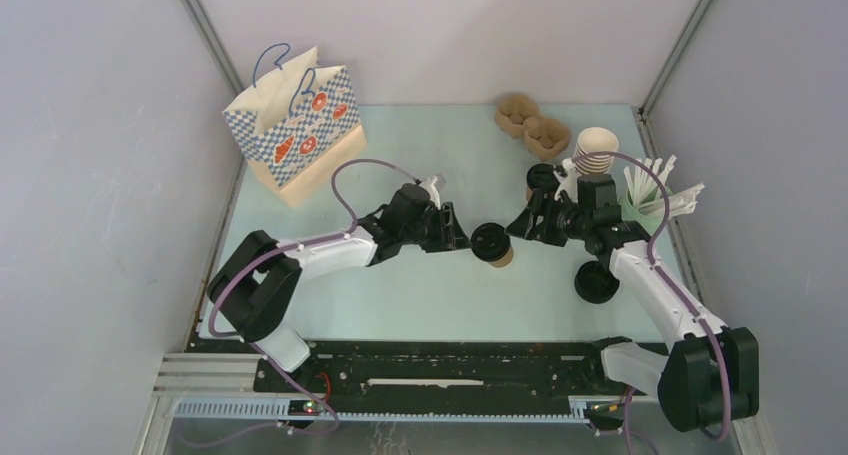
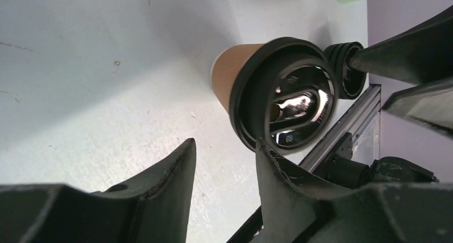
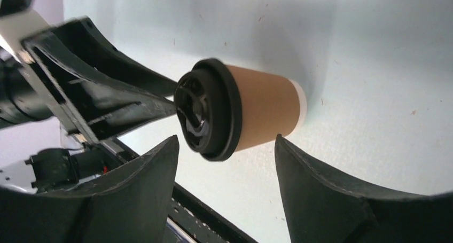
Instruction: Pack the takeout coffee
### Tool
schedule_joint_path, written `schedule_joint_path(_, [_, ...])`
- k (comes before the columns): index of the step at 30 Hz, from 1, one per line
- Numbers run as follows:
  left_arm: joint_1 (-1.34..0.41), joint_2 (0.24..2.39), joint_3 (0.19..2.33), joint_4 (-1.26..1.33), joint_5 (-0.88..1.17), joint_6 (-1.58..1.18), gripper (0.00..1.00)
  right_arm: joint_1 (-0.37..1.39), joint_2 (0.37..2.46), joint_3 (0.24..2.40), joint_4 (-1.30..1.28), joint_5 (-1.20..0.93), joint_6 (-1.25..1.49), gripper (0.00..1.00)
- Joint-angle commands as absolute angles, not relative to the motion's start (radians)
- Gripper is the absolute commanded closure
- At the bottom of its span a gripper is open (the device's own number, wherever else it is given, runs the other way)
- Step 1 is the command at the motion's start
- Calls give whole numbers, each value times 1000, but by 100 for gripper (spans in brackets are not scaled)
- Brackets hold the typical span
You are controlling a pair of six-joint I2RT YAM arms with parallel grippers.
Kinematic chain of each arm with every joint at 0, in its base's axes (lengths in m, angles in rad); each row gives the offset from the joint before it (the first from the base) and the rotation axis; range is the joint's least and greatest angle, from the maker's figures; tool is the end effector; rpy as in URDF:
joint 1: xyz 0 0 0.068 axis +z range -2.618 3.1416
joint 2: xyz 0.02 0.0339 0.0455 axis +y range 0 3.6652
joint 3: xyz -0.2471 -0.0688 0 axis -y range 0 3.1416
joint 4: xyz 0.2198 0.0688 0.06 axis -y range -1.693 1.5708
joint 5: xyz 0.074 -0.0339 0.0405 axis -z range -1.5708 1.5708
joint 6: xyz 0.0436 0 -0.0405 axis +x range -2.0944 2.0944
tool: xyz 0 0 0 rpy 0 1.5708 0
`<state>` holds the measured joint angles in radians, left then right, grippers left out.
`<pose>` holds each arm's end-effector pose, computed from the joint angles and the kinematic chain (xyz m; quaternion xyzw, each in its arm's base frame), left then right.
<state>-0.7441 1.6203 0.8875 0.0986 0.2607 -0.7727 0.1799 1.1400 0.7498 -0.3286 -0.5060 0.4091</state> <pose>0.2346 -0.2313 0.1891 0.0460 0.8855 -0.3920 0.2451 0.2199 0.0615 0.2361 -0.0019 0.8877 0.3343 0.3167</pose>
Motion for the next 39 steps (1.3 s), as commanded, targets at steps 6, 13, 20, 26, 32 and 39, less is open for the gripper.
schedule_joint_path(6, [-750, 1575, 1020, 56, 289, -714, 40, 192, 1114, 802, -465, -430, 274, 22])
schedule_joint_path(13, [-756, 1557, 1003, 68, 283, -707, 40, 288, 1139, 859, -516, -275, 191, 11])
schedule_joint_path(20, [-755, 1431, 913, 30, 253, -686, 36, 438, 1222, 967, -581, -73, 157, 6])
schedule_joint_path(26, [-756, 1257, 795, -25, 218, -671, 29, 514, 1281, 1022, -618, 66, 136, 3])
schedule_joint_path(32, [-755, 1099, 717, -81, 187, -675, 25, 543, 1336, 1056, -632, 133, 126, 3])
schedule_joint_path(39, [-755, 1009, 691, -121, 167, -671, 23, 542, 1381, 1064, -596, 126, 134, 11])
